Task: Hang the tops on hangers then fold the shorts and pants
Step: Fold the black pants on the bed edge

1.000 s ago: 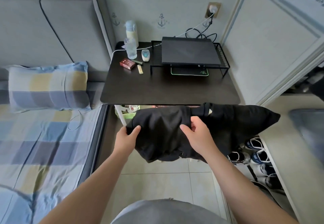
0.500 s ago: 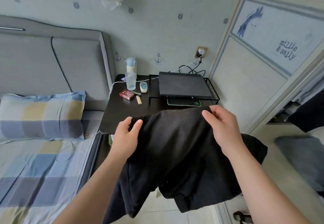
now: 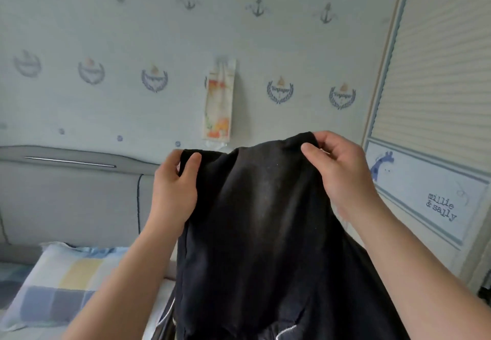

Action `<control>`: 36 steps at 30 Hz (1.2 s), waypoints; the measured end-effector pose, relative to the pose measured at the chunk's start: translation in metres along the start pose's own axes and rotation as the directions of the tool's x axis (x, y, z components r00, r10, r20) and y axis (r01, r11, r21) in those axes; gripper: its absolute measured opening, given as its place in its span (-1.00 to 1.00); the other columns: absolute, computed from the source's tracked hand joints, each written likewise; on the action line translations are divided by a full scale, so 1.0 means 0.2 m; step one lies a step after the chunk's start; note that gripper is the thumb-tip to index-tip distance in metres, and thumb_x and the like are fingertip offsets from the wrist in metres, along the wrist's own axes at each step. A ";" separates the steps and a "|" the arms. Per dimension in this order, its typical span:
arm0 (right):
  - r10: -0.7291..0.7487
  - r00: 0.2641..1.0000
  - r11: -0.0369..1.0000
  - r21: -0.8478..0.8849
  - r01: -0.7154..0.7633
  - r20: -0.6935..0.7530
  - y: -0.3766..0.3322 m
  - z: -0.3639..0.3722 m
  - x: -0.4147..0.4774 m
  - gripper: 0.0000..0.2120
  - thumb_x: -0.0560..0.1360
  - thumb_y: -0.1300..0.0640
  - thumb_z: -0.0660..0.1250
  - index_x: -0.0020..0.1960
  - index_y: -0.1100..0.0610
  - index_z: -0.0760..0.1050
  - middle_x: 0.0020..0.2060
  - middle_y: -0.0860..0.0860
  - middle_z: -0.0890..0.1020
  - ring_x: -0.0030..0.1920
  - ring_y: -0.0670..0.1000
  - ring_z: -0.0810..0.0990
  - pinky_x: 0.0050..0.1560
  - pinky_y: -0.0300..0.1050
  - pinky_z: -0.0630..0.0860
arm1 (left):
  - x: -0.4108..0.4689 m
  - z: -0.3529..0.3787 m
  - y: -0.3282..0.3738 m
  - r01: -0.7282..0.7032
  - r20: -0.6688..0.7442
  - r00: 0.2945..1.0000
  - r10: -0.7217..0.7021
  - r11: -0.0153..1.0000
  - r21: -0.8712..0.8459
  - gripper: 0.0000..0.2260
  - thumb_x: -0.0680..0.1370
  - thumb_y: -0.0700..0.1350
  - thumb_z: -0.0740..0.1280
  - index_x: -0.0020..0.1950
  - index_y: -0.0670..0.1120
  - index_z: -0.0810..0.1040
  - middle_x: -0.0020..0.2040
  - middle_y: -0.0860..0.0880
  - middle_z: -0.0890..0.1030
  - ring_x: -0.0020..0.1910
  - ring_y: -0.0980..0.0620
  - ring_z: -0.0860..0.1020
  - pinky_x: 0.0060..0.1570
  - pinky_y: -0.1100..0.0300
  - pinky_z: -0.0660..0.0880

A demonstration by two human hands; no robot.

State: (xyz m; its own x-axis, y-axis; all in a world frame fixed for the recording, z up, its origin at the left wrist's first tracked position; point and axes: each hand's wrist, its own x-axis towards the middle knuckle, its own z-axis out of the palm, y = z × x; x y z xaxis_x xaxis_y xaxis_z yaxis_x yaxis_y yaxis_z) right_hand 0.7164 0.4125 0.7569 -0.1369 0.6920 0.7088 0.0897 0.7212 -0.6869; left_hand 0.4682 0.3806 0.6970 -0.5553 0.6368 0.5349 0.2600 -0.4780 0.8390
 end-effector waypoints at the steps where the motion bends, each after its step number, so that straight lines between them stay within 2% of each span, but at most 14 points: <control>1: -0.041 0.999 0.999 0.024 0.041 0.007 -0.08 0.05 0.06 -0.88 0.51 0.07 0.35 -0.04 -0.02 0.67 -0.14 -0.03 0.72 -0.06 0.03 0.69 0.01 -0.07 0.63 | 0.07 -0.06 0.08 -0.041 -0.028 0.999 0.040 0.999 -0.009 -0.81 0.61 0.04 0.29 -0.15 0.00 0.53 -0.38 0.11 0.50 -0.38 0.14 0.44 -0.33 0.20 0.39; 3: -0.118 0.993 0.990 0.076 0.116 0.024 -0.23 0.16 0.18 -0.87 0.52 0.09 0.34 -0.04 -0.02 0.67 -0.14 -0.04 0.72 -0.07 -0.01 0.69 -0.03 -0.14 0.61 | 0.21 -0.19 0.24 -0.127 -0.085 0.988 0.127 0.992 0.007 -0.81 0.60 0.03 0.29 -0.14 -0.04 0.52 -0.35 0.04 0.49 -0.35 0.08 0.41 -0.27 0.12 0.38; 7: -0.230 0.971 0.963 0.163 0.217 0.067 -0.51 0.43 0.37 -0.86 0.56 0.15 0.34 -0.01 0.01 0.67 -0.11 -0.03 0.72 -0.01 0.00 0.70 0.05 -0.05 0.62 | 0.43 -0.51 0.56 -0.259 -0.200 0.941 0.274 0.961 0.096 -0.84 0.60 0.05 0.29 -0.14 0.04 0.55 -0.33 0.06 0.57 -0.35 0.12 0.48 -0.28 0.24 0.45; 11: -0.298 0.948 0.925 0.280 0.257 0.115 -0.76 0.75 0.48 -0.85 0.58 0.18 0.34 0.00 0.01 0.68 -0.10 -0.04 0.73 -0.02 -0.02 0.70 0.06 -0.05 0.61 | 0.56 -0.89 0.85 -0.317 -0.303 0.879 0.367 0.926 0.203 -0.86 0.59 0.07 0.28 -0.11 0.08 0.57 -0.22 0.03 0.65 -0.29 0.14 0.57 -0.18 0.12 0.54; 13: -0.310 0.938 0.905 0.350 0.240 0.156 -0.85 0.92 0.49 -0.85 0.59 0.18 0.34 0.01 0.01 0.68 -0.09 -0.04 0.73 -0.02 -0.03 0.70 0.08 -0.05 0.60 | 0.61 -1.09 0.96 -0.308 -0.334 0.863 0.380 0.918 0.250 -0.85 0.59 0.05 0.29 -0.10 0.05 0.59 -0.18 -0.01 0.66 -0.19 0.03 0.63 -0.11 0.05 0.58; 16: -0.323 0.912 0.875 0.446 0.187 0.253 -0.96 1.19 0.45 -0.84 0.58 0.18 0.34 0.01 -0.01 0.69 -0.08 -0.05 0.74 -0.02 -0.03 0.71 0.06 -0.05 0.62 | 0.69 -1.37 1.11 -0.174 -0.367 0.893 0.261 0.951 0.255 -0.75 0.58 0.05 0.31 -0.13 -0.13 0.52 -0.19 -0.07 0.60 -0.16 -0.10 0.60 -0.09 0.03 0.55; 18: -0.340 0.870 0.858 0.497 0.132 0.357 -1.02 1.40 0.38 -0.82 0.58 0.17 0.34 0.00 -0.05 0.69 -0.09 -0.08 0.74 -0.05 -0.07 0.72 -0.08 -0.18 0.61 | 0.70 -1.57 1.18 -0.055 -0.377 0.918 0.125 0.980 0.191 -0.78 0.56 0.06 0.33 -0.08 -0.10 0.50 -0.16 -0.10 0.52 -0.16 -0.12 0.56 -0.04 -0.01 0.57; 21: -0.354 0.788 0.854 0.517 0.054 0.503 -1.04 1.61 0.28 -0.83 0.59 0.14 0.33 0.02 -0.08 0.66 -0.09 -0.10 0.73 -0.10 -0.10 0.72 -0.22 -0.32 0.57 | 0.68 -1.72 1.23 0.050 -0.371 0.928 -0.011 0.994 0.094 -0.74 0.55 0.03 0.38 -0.04 -0.17 0.54 -0.10 -0.12 0.61 -0.10 -0.10 0.64 0.08 -0.14 0.61; 22: -0.355 0.752 0.854 0.520 0.020 0.555 -1.05 1.69 0.23 -0.84 0.59 0.13 0.33 0.03 -0.07 0.66 -0.09 -0.09 0.73 -0.12 -0.09 0.72 -0.25 -0.31 0.57 | 0.67 -1.78 1.23 0.064 -0.394 0.919 -0.034 0.996 0.065 -0.70 0.54 0.02 0.41 0.00 -0.23 0.58 -0.07 -0.13 0.67 -0.07 -0.10 0.68 0.02 -0.12 0.64; 25: -0.361 0.645 0.854 0.517 -0.061 0.674 -1.06 1.90 0.11 -0.86 0.60 0.13 0.32 0.06 -0.01 0.64 -0.10 -0.05 0.73 -0.14 -0.02 0.73 -0.26 -0.16 0.62 | 0.60 -1.93 1.22 0.114 -0.421 0.901 -0.104 0.994 -0.003 -0.77 0.52 -0.06 0.44 0.06 -0.20 0.67 -0.02 -0.17 0.71 -0.06 -0.14 0.71 -0.06 -0.07 0.66; 29: -0.358 0.457 0.871 0.468 -0.151 0.814 -1.03 2.14 -0.02 -0.85 0.62 0.13 0.30 0.06 0.13 0.64 -0.13 0.05 0.73 -0.13 0.02 0.72 -0.19 -0.10 0.65 | 0.49 -2.11 1.15 0.196 -0.427 0.887 -0.175 0.981 0.006 -0.86 0.52 -0.06 0.42 -0.07 -0.14 0.65 -0.13 -0.13 0.67 -0.14 -0.10 0.66 0.03 -0.03 0.63; 32: -0.336 0.319 0.907 0.396 -0.145 0.886 -0.99 2.29 -0.08 -0.75 0.63 0.06 0.29 0.01 0.20 0.66 -0.16 0.05 0.74 -0.12 0.02 0.73 -0.16 -0.18 0.63 | 0.40 -2.25 1.08 0.261 -0.395 0.893 -0.215 0.963 0.065 -0.82 0.55 -0.04 0.40 -0.19 -0.11 0.63 -0.23 -0.09 0.65 -0.22 -0.05 0.64 -0.07 0.05 0.60; 34: -0.337 0.303 0.914 0.387 -0.121 0.891 -0.95 2.39 -0.09 -0.74 0.63 0.03 0.29 -0.04 0.17 0.67 -0.18 0.01 0.74 -0.13 -0.01 0.73 -0.17 -0.22 0.62 | 0.36 -2.33 1.01 0.258 -0.353 0.913 -0.202 0.958 0.121 -0.72 0.55 -0.08 0.38 -0.36 -0.06 0.50 -0.31 -0.05 0.55 -0.30 0.00 0.54 -0.13 0.11 0.53; 36: -0.354 0.320 0.898 0.415 -0.144 0.879 -0.89 2.51 -0.09 -0.78 0.63 0.07 0.30 -0.06 0.15 0.65 -0.19 0.02 0.74 -0.16 -0.01 0.72 -0.19 -0.21 0.63 | 0.32 -2.39 0.94 0.278 -0.351 0.914 -0.201 0.943 0.184 -0.67 0.55 -0.12 0.36 -0.41 -0.04 0.40 -0.36 -0.03 0.44 -0.36 0.03 0.46 -0.22 0.16 0.47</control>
State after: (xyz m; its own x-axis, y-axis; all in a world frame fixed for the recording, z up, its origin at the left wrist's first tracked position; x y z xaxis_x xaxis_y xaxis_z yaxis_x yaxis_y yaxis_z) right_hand 0.2079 0.2558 0.7850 -0.9426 -0.0609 0.3285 -0.3086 0.5355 -0.7862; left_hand 0.1043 0.0412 0.8413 -0.8374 0.4662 0.2853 0.2359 -0.1625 0.9581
